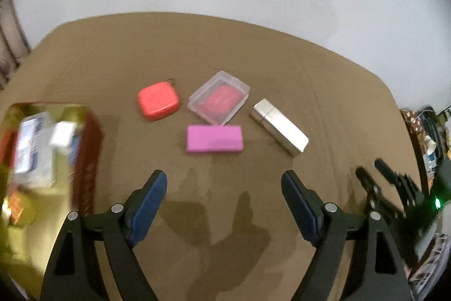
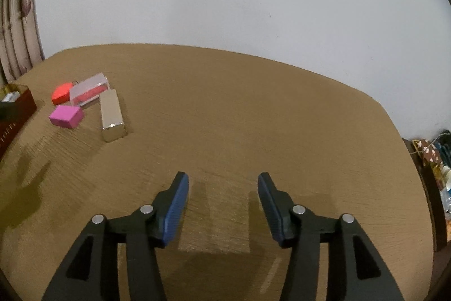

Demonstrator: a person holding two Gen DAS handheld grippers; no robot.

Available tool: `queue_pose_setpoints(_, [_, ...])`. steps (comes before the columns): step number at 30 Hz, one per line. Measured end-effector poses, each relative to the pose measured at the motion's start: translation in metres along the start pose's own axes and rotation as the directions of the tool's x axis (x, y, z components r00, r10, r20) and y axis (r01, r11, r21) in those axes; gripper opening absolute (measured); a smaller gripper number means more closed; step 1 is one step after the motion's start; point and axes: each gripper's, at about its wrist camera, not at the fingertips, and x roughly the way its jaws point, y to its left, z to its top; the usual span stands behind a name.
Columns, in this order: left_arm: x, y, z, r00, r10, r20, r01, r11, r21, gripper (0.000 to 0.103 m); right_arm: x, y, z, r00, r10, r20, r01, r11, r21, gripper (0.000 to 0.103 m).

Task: Organize rigid objects
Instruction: 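Move the left tool to the pink block and grasp it, then lower the pink block into the tin and open the left tool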

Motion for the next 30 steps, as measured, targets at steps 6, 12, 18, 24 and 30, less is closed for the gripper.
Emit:
queue_pose_setpoints(6, [0.032, -0.005, 0.021, 0.998, 0.062, -0.025, -0.062, 0.998, 0.009, 0.08, 0.0, -0.01, 0.004, 0.999, 0.041, -0.002, -0.041, 0.998, 0.043, 0.053])
queue_pose_setpoints(12, [0.053, -0.004, 0.027, 0.994, 0.098, -0.053, -0.097, 0.995, 0.018, 0.08, -0.001, -0.006, 0.003, 0.998, 0.055, 0.003, -0.055, 0.998, 0.022, 0.053])
queue_pose_setpoints(18, [0.069, 0.001, 0.034, 0.99, 0.12, -0.073, -0.12, 0.993, 0.011, 0.08, 0.001, -0.006, 0.002, 0.998, 0.07, -0.007, -0.07, 0.997, 0.023, 0.054])
queue_pose_setpoints(24, [0.082, 0.002, 0.035, 0.985, 0.159, -0.067, -0.157, 0.987, 0.022, 0.056, 0.004, -0.006, 0.002, 0.997, 0.069, -0.023, -0.068, 0.997, 0.022, 0.054])
queue_pose_setpoints(30, [0.075, -0.003, 0.024, 0.987, 0.151, -0.059, -0.15, 0.988, 0.026, 0.055, 0.009, -0.003, 0.002, 0.997, 0.06, -0.038, -0.059, 0.998, 0.021, 0.054])
